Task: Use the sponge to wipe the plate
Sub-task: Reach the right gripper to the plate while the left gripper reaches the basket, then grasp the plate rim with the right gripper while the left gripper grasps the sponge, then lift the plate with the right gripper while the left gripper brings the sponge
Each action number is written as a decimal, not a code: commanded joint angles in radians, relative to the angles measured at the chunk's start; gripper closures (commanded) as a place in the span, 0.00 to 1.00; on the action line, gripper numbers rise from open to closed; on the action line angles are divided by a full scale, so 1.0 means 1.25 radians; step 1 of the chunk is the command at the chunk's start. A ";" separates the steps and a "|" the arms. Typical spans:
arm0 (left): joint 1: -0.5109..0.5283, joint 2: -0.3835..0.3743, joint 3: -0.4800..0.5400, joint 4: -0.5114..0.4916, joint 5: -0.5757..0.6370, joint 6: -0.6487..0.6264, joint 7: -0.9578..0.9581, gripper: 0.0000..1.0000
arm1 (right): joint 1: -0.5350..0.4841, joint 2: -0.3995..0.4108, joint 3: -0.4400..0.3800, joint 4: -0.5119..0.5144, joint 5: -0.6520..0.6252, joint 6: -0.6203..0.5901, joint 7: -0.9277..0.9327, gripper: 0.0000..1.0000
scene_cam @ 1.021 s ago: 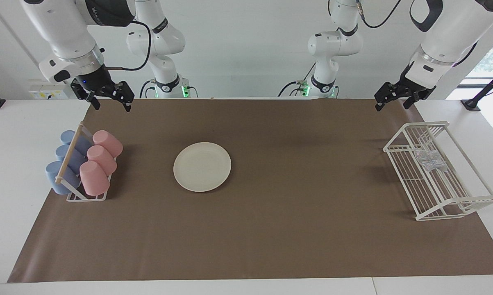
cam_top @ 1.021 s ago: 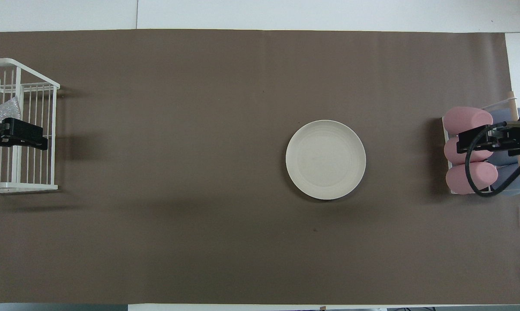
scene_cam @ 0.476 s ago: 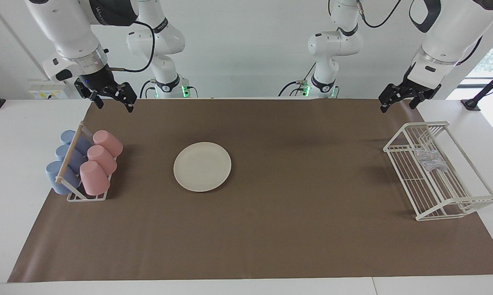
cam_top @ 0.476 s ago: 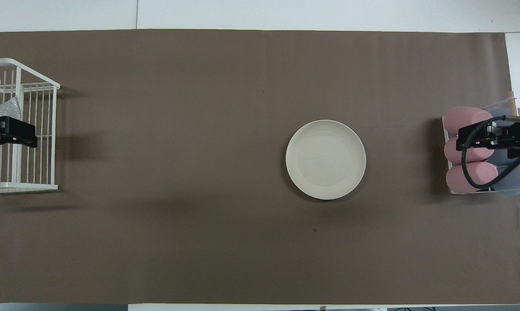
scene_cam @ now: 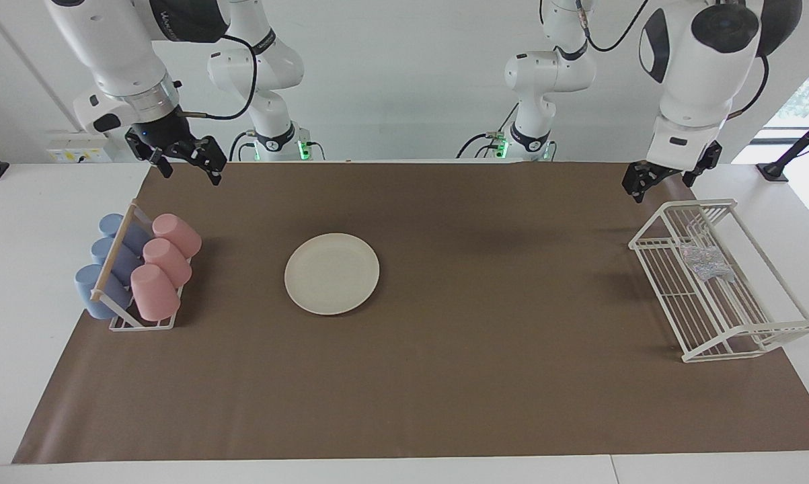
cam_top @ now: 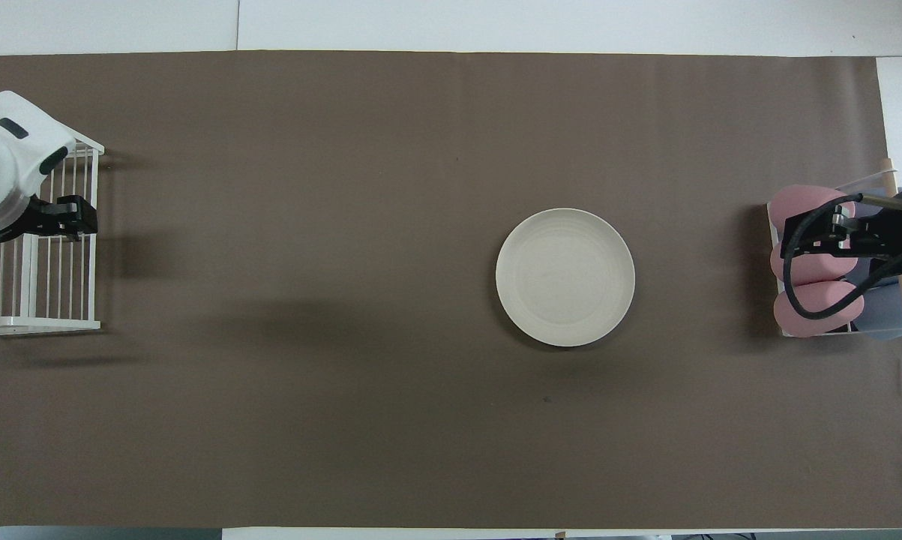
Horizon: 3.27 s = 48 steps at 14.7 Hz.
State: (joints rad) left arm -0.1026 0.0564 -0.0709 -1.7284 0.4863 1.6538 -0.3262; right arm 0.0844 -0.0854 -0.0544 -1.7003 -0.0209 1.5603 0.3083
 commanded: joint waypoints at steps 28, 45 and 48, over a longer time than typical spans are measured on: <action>-0.011 0.215 0.006 0.029 0.404 0.027 -0.188 1.00 | 0.134 -0.045 0.096 -0.173 0.110 0.308 0.981 0.00; 0.087 0.061 0.017 0.240 -0.613 -0.151 -0.105 1.00 | 0.261 -0.004 0.101 -0.191 0.206 0.496 1.301 0.00; 0.135 0.016 0.016 0.156 -0.808 -0.146 -0.044 1.00 | 0.259 0.023 0.100 -0.180 0.206 0.493 1.300 0.00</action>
State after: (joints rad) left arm 0.0217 0.1379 -0.0475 -1.4234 -0.3922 1.4663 -0.4498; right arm 0.4147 -0.0789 0.0695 -1.9273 0.2193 2.1599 1.9244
